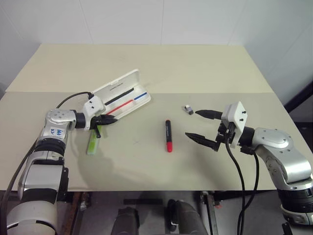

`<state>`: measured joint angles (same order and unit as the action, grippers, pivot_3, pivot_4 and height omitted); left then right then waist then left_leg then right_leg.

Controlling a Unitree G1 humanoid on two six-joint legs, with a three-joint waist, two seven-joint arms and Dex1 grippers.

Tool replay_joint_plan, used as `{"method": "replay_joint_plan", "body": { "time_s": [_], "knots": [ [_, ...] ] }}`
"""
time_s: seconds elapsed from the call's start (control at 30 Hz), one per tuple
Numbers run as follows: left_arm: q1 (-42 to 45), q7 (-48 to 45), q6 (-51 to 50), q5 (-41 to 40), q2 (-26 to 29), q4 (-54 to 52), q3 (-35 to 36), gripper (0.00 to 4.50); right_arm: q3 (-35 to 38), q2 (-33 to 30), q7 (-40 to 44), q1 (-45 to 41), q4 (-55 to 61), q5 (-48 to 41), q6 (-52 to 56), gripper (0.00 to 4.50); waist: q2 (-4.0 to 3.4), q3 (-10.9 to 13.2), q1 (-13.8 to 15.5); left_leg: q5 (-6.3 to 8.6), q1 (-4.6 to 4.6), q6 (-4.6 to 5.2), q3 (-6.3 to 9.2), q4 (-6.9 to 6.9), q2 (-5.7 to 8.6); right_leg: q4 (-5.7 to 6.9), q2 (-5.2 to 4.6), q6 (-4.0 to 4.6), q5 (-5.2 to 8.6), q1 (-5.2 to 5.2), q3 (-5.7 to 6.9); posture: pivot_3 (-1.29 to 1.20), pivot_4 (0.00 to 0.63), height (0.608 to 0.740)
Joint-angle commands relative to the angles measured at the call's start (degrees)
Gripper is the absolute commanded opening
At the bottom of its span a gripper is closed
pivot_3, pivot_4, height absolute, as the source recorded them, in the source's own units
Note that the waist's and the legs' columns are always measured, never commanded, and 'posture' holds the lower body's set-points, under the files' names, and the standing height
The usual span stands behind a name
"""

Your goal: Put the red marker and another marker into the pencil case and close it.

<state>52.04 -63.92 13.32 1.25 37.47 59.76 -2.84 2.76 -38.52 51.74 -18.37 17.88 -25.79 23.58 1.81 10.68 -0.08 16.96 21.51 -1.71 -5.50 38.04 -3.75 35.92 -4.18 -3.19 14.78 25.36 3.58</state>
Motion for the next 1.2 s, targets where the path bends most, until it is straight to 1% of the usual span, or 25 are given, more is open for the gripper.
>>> {"method": "replay_joint_plan", "body": {
  "time_s": [0.03, 0.2, 0.3, 0.5, 0.67, 0.87, 1.07, 1.2],
  "knots": [
    [-0.49, -3.8, 1.89, -0.92, 1.28, -4.78, -0.03, 0.01, 2.86, -1.15, 1.04, 0.8, 1.05, -1.24, -1.57, 4.5, 0.0, 0.0, 0.02, 0.01, 0.03, 0.01, 0.0, 0.0, 0.0, -0.03, 0.0, 0.0, 0.0, 0.0, 0.01, 0.0, 0.15, 0.74],
    [-2.88, -8.26, 3.3, -2.15, 3.15, -12.57, 0.28, 0.01, 5.36, -1.37, 2.57, 2.23, 0.86, -3.19, -2.27, 4.5, 0.06, 0.03, 0.07, 0.08, 0.18, 0.09, 0.0, -0.01, 0.0, -0.14, 0.0, -0.03, -0.01, 0.07, 0.03, 0.0, 0.15, 0.74],
    [-5.17, -10.1, 2.48, -3.04, 4.19, -17.7, 0.34, 0.01, 6.43, -1.78, 3.72, 4.07, 1.48, -3.92, -3.0, 4.5, 0.06, 0.03, 0.08, 0.12, 0.21, 0.14, -0.01, -0.01, 0.0, -0.23, 0.0, -0.04, -0.01, 0.07, 0.02, 0.0, 0.15, 0.74],
    [-14.53, -14.29, -3.14, -8.26, 5.87, -35.02, 0.48, 0.01, 7.22, -4.34, 5.16, 7.45, 2.95, -4.36, -2.63, 4.5, 0.06, 0.04, -0.06, 0.16, 0.22, 0.19, -0.03, -0.01, -0.01, -0.26, 0.0, -0.06, 0.0, 0.07, -0.02, 0.0, 0.15, 0.74],
    [-20.12, -15.43, -6.96, -10.56, 7.15, -44.9, 0.58, 0.01, 7.15, -3.98, 3.99, 7.7, 2.87, -4.12, -3.08, 4.5, 0.07, 0.04, 0.01, 0.11, 0.17, 0.12, 0.01, 0.02, -0.02, -0.18, 0.02, -0.06, -0.01, 0.07, -0.05, 0.0, 0.15, 0.74],
    [-22.33, -15.4, -7.76, -9.99, 8.72, -47.48, 0.24, 0.01, 7.24, -3.66, 3.2, 7.98, 2.78, -3.96, -3.6, 4.5, 0.07, 0.04, 0.05, 0.09, 0.14, 0.11, 0.0, 0.04, 0.0, -0.15, 0.02, -0.06, -0.01, 0.05, -0.09, 0.0, 0.15, 0.74],
    [-23.26, -16.52, -4.99, -9.62, 11.53, -45.92, 0.32, 0.01, 7.61, -3.88, 2.87, 8.39, 2.64, -3.74, -3.91, 4.5, 0.07, 0.04, -0.01, 0.1, 0.14, 0.12, -0.01, 0.0, -0.01, -0.19, 0.03, -0.06, -0.01, 0.06, -0.09, 0.0, 0.15, 0.74],
    [-22.72, -16.9, -2.29, -9.64, 11.62, -44.07, -0.09, 0.01, 7.01, -3.7, 2.43, 7.79, 2.12, -3.29, -4.09, 4.5, 0.07, 0.04, 0.03, 0.1, 0.14, 0.12, -0.01, 0.01, -0.01, -0.2, 0.02, -0.06, -0.01, 0.06, -0.1, 0.0, 0.15, 0.74]
  ]
}}
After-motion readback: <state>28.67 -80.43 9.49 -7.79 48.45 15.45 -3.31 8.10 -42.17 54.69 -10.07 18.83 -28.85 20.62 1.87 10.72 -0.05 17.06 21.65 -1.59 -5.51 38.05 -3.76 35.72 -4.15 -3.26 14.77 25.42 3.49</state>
